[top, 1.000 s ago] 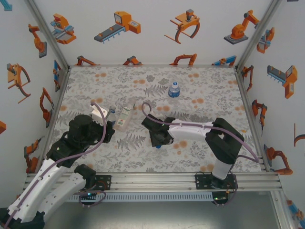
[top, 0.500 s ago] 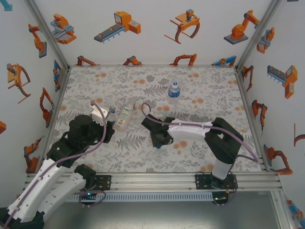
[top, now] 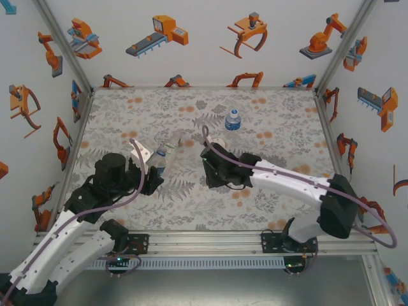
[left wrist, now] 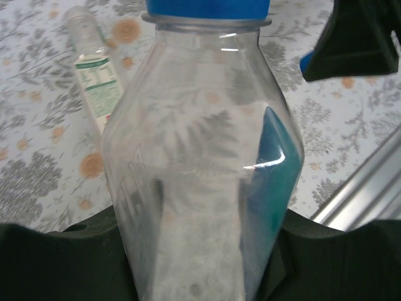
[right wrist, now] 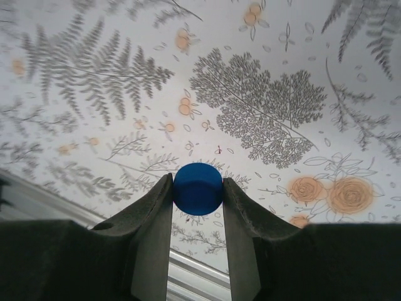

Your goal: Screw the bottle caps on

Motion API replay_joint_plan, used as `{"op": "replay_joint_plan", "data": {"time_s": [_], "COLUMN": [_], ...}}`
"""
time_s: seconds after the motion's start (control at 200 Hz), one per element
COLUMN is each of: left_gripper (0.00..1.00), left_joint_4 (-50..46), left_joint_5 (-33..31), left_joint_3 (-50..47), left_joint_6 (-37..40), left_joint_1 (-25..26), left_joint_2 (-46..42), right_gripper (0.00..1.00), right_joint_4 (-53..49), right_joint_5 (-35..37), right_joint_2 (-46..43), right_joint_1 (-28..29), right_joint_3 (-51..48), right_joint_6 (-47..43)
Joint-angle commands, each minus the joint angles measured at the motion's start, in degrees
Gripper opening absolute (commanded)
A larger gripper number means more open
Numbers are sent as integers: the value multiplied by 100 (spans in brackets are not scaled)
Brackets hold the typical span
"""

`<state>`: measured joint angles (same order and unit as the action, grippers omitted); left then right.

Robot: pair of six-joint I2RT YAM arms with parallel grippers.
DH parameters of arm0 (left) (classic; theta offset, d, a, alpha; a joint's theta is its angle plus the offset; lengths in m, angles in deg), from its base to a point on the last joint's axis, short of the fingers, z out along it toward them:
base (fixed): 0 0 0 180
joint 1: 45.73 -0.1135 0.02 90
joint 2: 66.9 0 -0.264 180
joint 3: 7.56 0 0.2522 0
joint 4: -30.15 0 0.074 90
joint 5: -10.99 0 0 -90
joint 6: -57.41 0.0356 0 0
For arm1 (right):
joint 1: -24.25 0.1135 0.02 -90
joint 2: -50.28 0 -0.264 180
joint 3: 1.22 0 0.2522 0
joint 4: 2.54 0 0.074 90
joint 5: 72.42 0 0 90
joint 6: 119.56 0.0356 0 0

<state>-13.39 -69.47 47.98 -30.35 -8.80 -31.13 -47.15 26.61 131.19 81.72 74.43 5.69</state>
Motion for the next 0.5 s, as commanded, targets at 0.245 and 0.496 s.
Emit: {"op": "replay_joint_plan", "data": {"time_s": [0.245, 0.496], "left_gripper": [0, 0], "left_joint_4": [189, -102], "left_joint_5": [1567, 1839], "left_joint_3": [420, 792], "left_joint_6": [1781, 2382], "left_joint_1": [1004, 1537], "left_joint_2": [644, 1075], "right_gripper": [19, 15], "right_joint_4": [-194, -29], "right_joint_5": [-767, -2334], "right_joint_2": [-1889, -2724], "right_joint_1": [16, 23], "right_joint_3": [414, 592], "right_joint_6": [-2219, -3657]}}
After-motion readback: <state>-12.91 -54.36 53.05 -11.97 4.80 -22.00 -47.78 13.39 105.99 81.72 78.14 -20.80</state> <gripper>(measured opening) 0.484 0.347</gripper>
